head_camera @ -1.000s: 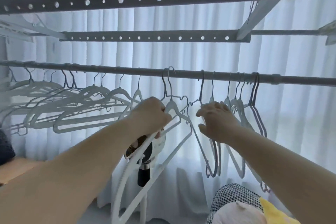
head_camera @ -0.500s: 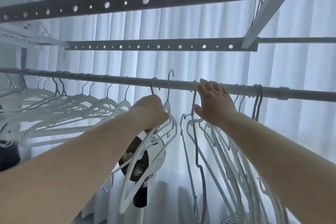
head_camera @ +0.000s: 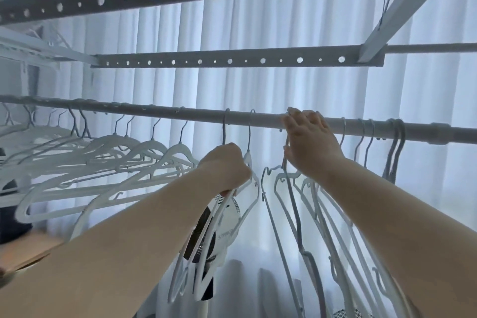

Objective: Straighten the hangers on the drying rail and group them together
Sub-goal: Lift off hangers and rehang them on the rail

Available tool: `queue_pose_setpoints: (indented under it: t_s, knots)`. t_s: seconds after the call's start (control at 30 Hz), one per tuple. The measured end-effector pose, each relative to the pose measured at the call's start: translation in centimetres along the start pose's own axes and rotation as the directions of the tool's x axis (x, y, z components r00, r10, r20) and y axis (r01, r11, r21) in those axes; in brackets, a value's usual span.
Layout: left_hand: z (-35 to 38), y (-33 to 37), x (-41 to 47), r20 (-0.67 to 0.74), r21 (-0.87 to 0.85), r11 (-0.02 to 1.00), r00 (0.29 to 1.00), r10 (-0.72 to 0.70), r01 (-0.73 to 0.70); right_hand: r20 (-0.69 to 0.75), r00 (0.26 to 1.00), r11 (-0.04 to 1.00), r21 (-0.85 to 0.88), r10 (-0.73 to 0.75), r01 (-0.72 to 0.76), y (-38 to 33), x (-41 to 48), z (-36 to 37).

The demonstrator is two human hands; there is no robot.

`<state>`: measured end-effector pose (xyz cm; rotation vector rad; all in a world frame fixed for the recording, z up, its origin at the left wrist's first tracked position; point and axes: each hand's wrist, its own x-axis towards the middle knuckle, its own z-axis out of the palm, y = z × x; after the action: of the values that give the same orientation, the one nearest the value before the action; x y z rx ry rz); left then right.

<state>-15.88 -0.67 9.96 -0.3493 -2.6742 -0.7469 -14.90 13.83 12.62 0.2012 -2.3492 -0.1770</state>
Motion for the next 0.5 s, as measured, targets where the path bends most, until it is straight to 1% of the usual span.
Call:
queue_pose_setpoints:
  t_s: [0.33, 0.4, 0.5]
  knots:
    - [0.3, -0.7, -0.7, -0.002, -0.002, 0.999, 0.999, 0.035, -0.035, 0.011, 1.000, 1.000, -0.019, 0.005, -0.005, -0.3, -0.4, -0.3]
    - [0.0, -0.8, -1.3, -0.045, -0.003, 0.999, 0.998, 0.054, -0.054, 0.004, 1.000, 1.000, -0.015, 0.000, 0.000, -0.4, -0.4, -0.6]
    - [-0.9, -1.7, -2.8, -0.153, -0.038, 0.996, 0.985, 0.079, -0.086, 0.008, 1.000, 1.000, 0.010, 0.013, -0.013, -0.5, -0.5, -1.1]
